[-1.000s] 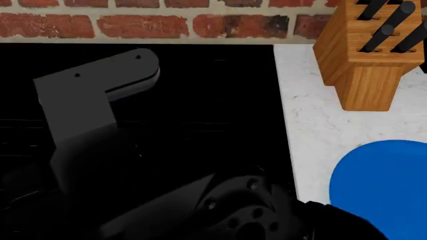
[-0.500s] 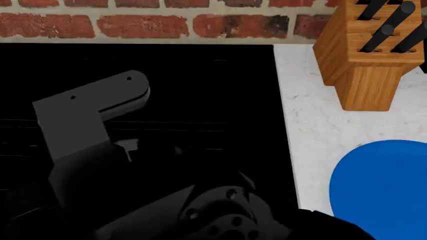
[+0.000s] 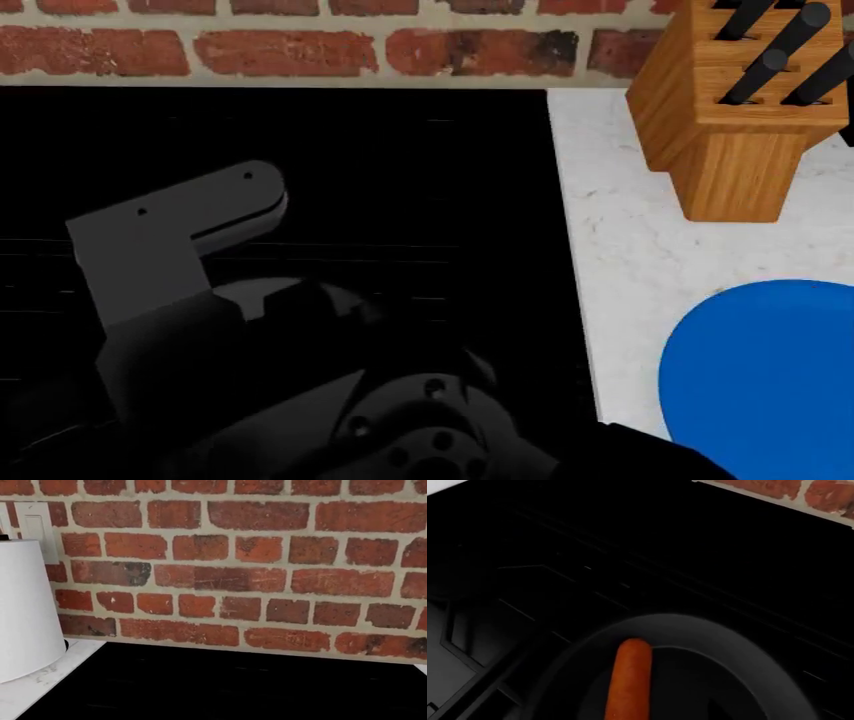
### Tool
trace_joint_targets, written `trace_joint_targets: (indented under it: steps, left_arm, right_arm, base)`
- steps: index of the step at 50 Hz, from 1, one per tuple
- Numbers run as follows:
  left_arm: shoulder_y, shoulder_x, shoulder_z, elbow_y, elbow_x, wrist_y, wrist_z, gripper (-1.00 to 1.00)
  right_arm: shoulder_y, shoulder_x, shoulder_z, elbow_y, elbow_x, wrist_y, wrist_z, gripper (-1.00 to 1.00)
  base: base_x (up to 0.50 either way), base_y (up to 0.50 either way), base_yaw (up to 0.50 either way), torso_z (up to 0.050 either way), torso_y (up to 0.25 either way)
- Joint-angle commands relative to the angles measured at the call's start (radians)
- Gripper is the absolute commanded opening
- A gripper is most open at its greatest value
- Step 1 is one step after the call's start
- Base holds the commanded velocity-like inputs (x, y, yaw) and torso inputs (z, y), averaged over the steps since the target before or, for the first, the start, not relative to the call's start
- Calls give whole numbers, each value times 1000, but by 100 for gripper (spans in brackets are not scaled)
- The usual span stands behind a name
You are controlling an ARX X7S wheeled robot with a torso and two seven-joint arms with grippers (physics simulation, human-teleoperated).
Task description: Pick the sausage from the pan and place it on the plate.
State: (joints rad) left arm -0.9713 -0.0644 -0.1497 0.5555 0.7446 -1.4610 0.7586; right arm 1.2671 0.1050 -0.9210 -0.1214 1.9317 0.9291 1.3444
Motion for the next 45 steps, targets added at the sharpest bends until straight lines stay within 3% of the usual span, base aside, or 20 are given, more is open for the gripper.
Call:
trace_joint_targets:
  steps: [1,45]
  left_arm:
    - [-9,-6,2,-11,-9,-3,-8,100]
    - [63,14,-72,-48,-105,103,-77,100]
  right_arm:
    - [-5,-6,-20,25,-20,-8,-42,100]
    - [-39,-15,-100,94,-48,-36,-124,100]
  base:
    - [0,0,0,0,0]
    - [0,0,0,0,0]
